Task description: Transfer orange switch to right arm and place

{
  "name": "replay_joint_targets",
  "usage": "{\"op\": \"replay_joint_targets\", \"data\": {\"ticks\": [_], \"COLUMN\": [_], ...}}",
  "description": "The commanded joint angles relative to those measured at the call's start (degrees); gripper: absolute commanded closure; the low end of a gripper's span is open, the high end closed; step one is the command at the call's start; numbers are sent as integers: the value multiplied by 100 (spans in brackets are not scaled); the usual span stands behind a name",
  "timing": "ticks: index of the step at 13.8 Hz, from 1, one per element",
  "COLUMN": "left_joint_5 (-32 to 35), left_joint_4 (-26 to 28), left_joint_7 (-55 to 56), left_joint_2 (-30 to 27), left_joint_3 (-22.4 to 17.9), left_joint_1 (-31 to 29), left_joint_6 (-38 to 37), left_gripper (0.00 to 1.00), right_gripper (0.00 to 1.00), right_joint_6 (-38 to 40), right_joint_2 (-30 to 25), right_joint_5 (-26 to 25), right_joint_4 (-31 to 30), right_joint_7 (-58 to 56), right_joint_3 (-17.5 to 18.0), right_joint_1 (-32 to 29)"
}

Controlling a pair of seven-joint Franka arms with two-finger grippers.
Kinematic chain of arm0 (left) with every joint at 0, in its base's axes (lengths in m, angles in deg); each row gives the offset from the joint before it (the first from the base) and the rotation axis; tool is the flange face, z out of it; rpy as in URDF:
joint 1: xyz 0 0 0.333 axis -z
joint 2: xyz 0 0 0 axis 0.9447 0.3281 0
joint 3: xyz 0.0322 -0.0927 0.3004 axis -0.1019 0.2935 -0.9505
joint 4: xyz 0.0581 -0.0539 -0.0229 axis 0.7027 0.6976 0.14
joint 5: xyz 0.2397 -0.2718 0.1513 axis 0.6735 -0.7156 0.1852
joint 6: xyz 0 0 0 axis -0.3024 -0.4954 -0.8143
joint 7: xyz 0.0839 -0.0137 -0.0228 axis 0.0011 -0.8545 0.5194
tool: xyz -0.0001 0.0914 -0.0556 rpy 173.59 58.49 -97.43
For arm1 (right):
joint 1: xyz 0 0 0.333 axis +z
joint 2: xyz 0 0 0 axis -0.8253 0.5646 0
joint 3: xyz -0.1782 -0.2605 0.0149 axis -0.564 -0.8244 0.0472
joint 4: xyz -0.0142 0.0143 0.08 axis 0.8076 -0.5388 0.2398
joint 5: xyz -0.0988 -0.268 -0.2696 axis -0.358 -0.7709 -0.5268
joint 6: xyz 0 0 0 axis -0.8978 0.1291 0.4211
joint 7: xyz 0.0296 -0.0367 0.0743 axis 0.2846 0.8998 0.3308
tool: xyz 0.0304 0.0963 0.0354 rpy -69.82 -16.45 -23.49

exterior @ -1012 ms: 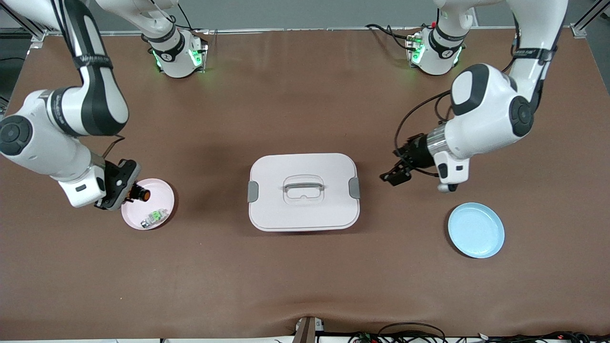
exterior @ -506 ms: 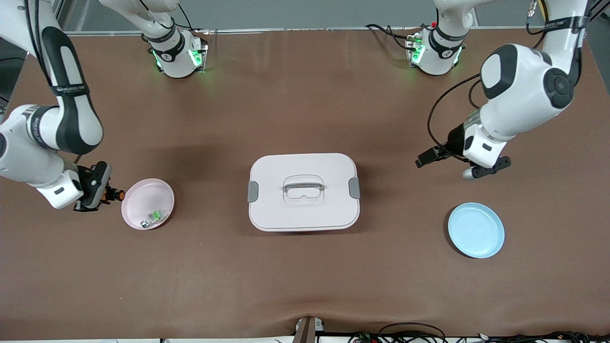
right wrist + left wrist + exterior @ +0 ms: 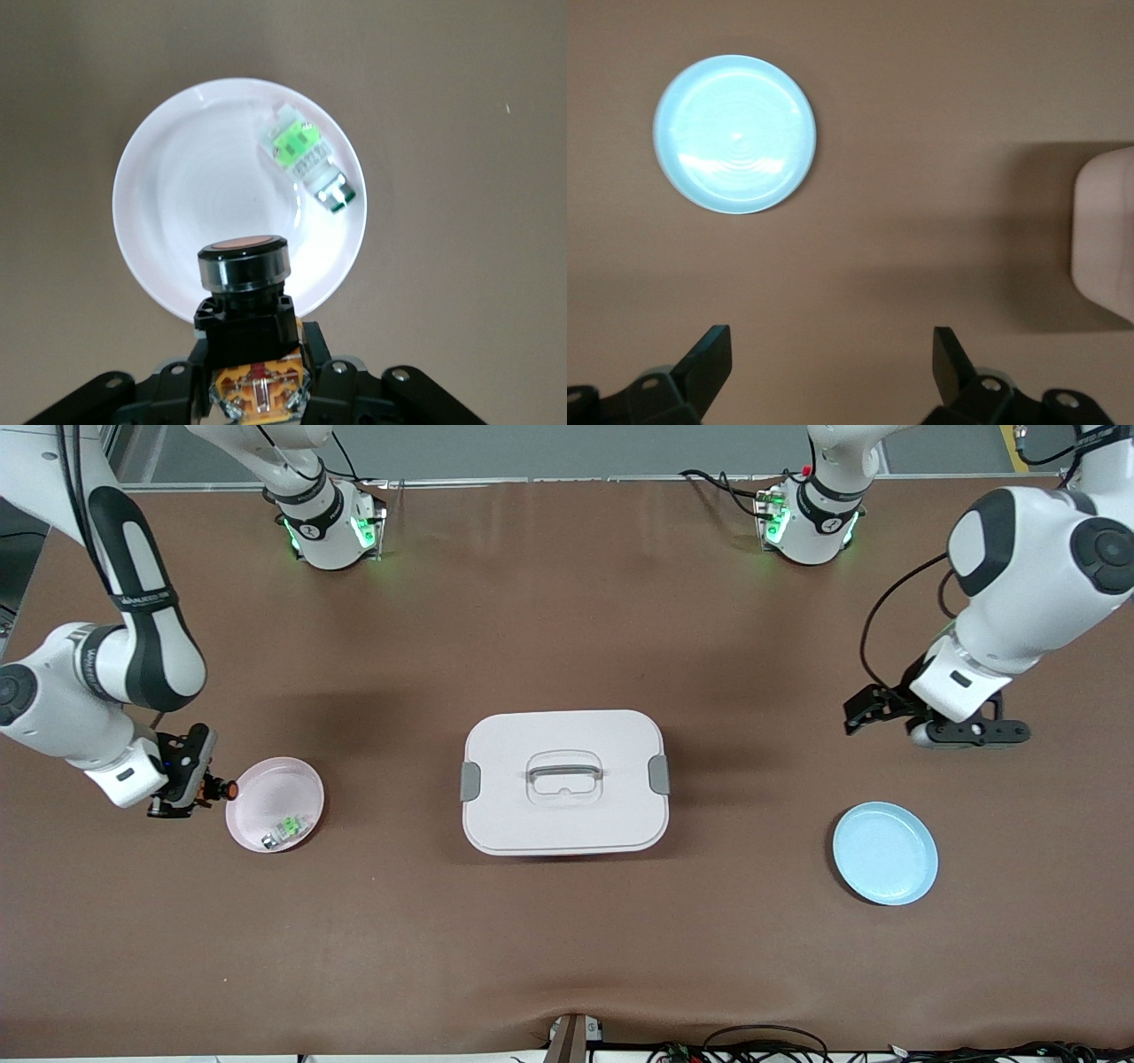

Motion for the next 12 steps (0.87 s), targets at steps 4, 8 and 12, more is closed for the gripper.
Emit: {"op": "replay_joint_targets", "data": {"ticks": [4, 8, 12], "left_joint_5": [247, 247, 265], "left_joint_4": [-591, -1555, -1874], "left_joint_7": [-68, -41, -68], "left_joint_2": [-192, -26, 45], "left_joint_3": [-500, -660, -695], "left_joint_1": [-12, -12, -12], "left_joint_6": [-1002, -1599, -1837], "left_gripper": [0, 0, 0], "right_gripper": [100, 100, 100], "right_joint_6": [-594, -613, -859], "right_joint_2": [389, 417, 443], "right_joint_5": [74, 373, 443], "right_joint_4": [-209, -376, -526], "right_joint_7": [-86, -94, -103], "right_joint_3": [33, 182, 182], "right_joint_1": [61, 61, 53]}}
